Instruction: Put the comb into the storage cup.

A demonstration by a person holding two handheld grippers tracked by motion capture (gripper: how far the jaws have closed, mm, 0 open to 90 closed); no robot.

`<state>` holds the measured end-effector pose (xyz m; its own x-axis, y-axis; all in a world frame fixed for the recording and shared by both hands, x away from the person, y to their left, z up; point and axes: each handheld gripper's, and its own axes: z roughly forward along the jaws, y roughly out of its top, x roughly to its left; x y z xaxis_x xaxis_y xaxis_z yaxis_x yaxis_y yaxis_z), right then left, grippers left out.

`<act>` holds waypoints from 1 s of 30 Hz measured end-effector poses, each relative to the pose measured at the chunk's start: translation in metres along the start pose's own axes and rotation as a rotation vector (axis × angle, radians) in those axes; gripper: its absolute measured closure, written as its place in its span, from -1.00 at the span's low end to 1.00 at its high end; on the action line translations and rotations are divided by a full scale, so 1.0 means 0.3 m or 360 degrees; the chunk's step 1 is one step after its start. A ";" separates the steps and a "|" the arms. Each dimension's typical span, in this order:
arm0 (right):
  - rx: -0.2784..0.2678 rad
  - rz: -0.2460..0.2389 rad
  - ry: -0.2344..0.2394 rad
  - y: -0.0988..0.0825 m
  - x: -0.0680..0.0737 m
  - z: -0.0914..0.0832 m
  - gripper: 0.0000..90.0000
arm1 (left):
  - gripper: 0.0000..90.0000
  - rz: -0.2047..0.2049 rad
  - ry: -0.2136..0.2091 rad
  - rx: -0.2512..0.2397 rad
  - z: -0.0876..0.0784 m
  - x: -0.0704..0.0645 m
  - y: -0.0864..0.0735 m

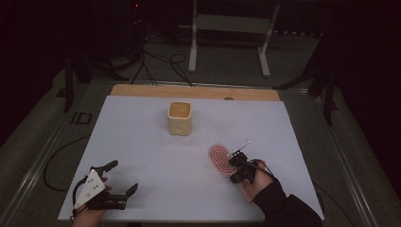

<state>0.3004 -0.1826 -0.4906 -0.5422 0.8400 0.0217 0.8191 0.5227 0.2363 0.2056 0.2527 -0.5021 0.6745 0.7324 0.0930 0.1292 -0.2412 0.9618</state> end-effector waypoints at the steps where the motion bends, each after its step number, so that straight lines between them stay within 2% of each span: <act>1: -0.0003 0.0004 0.0003 -0.001 -0.001 -0.001 0.55 | -1.00 0.0000 0.0000 -0.0001 0.000 0.000 0.000; 5: -0.0022 -0.0018 -0.0016 -0.005 0.006 -0.001 0.56 | -1.00 -0.0004 0.0001 0.0001 0.001 0.000 -0.001; 10: -0.0074 0.0008 -0.0019 -0.012 -0.012 -0.009 0.56 | -1.00 -0.0007 0.0001 0.0001 0.001 0.001 -0.001; 14: -0.0128 0.0022 0.0007 -0.014 -0.025 -0.025 0.56 | -1.00 -0.0002 -0.0001 0.0008 0.002 0.001 -0.002; 30: -0.0293 0.0008 0.0020 -0.005 -0.022 -0.072 0.56 | -1.00 -0.0007 0.0000 0.0017 0.007 0.000 -0.003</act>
<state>0.2988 -0.1921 -0.4703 -0.5413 0.8401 0.0349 0.7745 0.4820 0.4098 0.2070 0.2518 -0.5035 0.6740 0.7333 0.0890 0.1398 -0.2449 0.9594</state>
